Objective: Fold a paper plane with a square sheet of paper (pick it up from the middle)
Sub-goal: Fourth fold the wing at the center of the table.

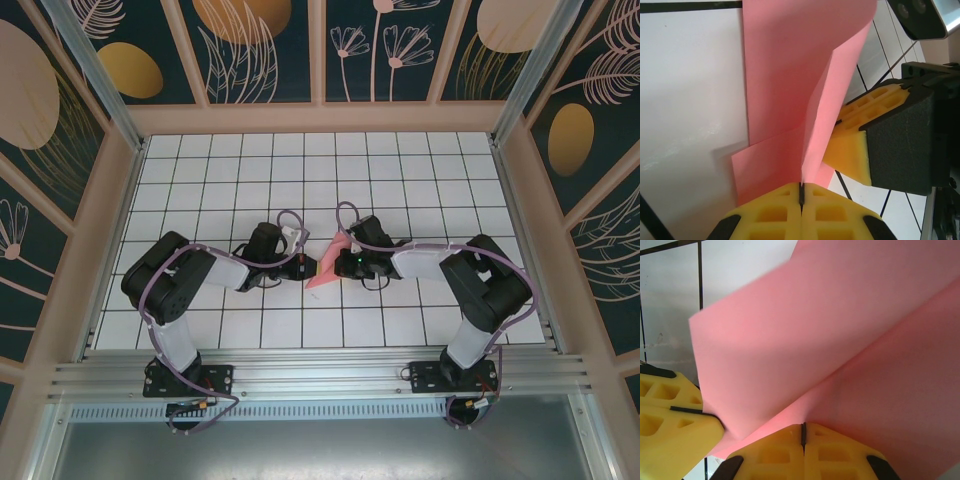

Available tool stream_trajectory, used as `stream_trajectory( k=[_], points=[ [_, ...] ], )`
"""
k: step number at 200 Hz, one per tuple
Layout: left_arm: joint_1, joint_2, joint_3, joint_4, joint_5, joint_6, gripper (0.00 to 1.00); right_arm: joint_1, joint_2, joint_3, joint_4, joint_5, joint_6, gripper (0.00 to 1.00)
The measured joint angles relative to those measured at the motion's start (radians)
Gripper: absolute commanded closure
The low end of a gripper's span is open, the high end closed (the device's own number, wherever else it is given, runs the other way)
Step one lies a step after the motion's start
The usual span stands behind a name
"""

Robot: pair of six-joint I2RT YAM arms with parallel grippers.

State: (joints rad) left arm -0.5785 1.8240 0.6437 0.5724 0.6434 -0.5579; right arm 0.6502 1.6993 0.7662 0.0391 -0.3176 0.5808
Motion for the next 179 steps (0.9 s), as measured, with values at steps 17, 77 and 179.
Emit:
stream_trajectory(
  k=[17, 77, 179],
  points=[
    [0.000, 0.003, 0.000, 0.000, -0.001, 0.000, 1.00, 0.000, 0.000, 0.003, -0.005, 0.000, 0.000, 0.94],
    [0.001, 0.034, 0.017, -0.007, -0.014, 0.006, 1.00, 0.000, 0.000, 0.008, -0.014, 0.000, -0.002, 0.93],
    [0.007, 0.051, 0.024, 0.012, 0.030, -0.006, 1.00, -0.043, -0.157, -0.010, -0.005, 0.032, 0.052, 0.86]
  ],
)
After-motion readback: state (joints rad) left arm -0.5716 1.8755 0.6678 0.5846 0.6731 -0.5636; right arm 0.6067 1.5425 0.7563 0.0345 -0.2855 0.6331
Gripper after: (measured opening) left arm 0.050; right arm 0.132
